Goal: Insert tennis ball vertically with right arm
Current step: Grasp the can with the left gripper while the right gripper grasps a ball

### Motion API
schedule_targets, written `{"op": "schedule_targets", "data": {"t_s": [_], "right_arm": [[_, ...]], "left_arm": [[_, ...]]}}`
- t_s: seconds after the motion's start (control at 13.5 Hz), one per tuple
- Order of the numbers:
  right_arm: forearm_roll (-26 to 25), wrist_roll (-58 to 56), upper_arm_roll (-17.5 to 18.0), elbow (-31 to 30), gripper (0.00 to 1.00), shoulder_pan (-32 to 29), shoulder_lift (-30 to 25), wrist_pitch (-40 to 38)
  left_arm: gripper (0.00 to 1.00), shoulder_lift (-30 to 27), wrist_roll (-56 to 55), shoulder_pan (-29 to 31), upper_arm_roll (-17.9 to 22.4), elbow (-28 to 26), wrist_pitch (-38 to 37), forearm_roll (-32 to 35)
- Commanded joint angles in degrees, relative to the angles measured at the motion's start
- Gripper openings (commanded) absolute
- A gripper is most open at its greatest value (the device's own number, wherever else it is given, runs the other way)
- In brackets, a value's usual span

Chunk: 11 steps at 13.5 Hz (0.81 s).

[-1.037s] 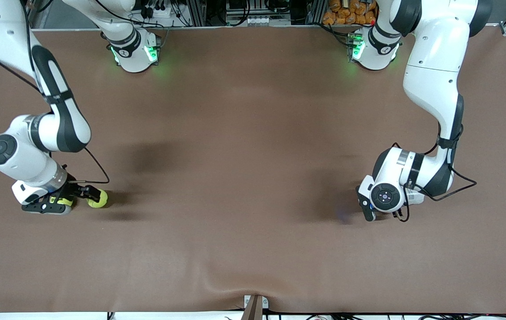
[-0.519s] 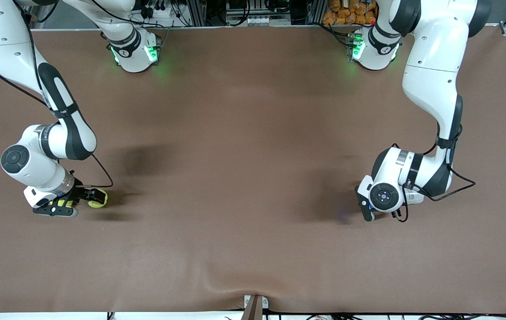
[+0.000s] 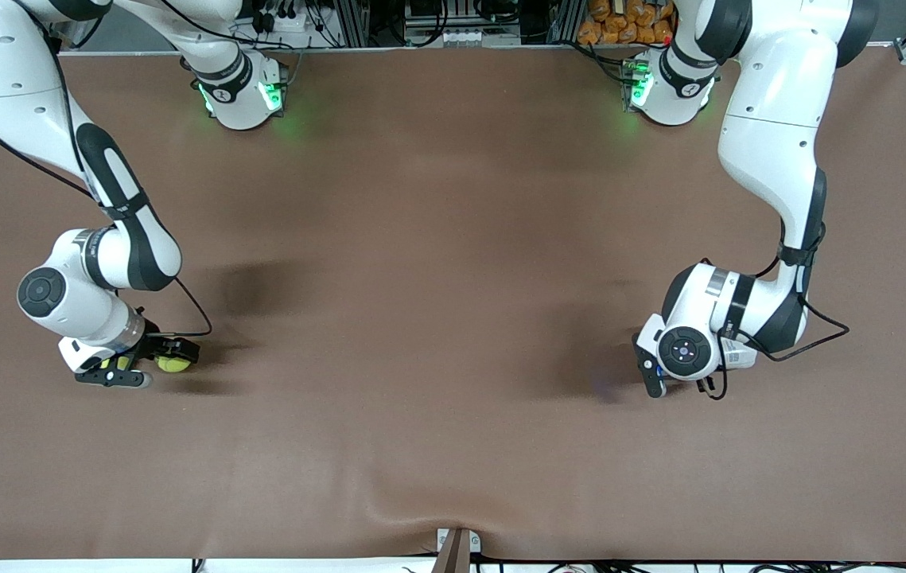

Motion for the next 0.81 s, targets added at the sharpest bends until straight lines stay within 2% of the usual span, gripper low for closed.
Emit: {"op": "schedule_targets", "data": {"t_s": [0.0,0.07,0.15,0.22,0.3,0.44,0.59,0.74], "right_arm": [[0.8,0.12,0.47,0.46,1.0,-0.35,0.58,0.41],[0.8,0.12,0.47,0.46,0.99,-0.35,0.58,0.41],[0.8,0.12,0.47,0.46,0.88,-0.35,0.58,0.41],[0.8,0.12,0.47,0.46,0.76,-0.35,0.49,0.41],[0.8,0.12,0.47,0.46,0.59,-0.35,0.49,0.32],[0.8,-0.14,0.47,0.46,0.38,-0.44,0.05,-0.11],[0.8,-0.41,0.56,0.64,0.09,-0.7,-1.87,-2.73],[0.8,-0.5,0.47,0.73,0.04,-0.53,-4.94,-6.6]], "left_arm": [[0.68,-4.04,1.1,0.06,-3.06,-0.03,-1.16,0.01],[0.69,-5.89,1.1,0.76,-4.46,-0.12,-1.6,-1.74],[0.69,-7.56,1.19,0.86,-5.09,-0.12,-1.78,-3.41],[0.69,-9.14,1.28,0.77,-5.96,-0.21,-1.78,-5.43],[0.69,-10.2,1.28,0.86,-6.93,-0.12,-1.87,-8.4],[0.7,-11.0,1.1,1.03,-7.03,-0.03,-1.26,-18.4],[0.73,-11.0,1.1,0.95,-7.12,-0.03,1.89,-27.99],[0.71,-10.91,0.67,-0.1,-7.29,0.23,6.28,-35.03]]}}
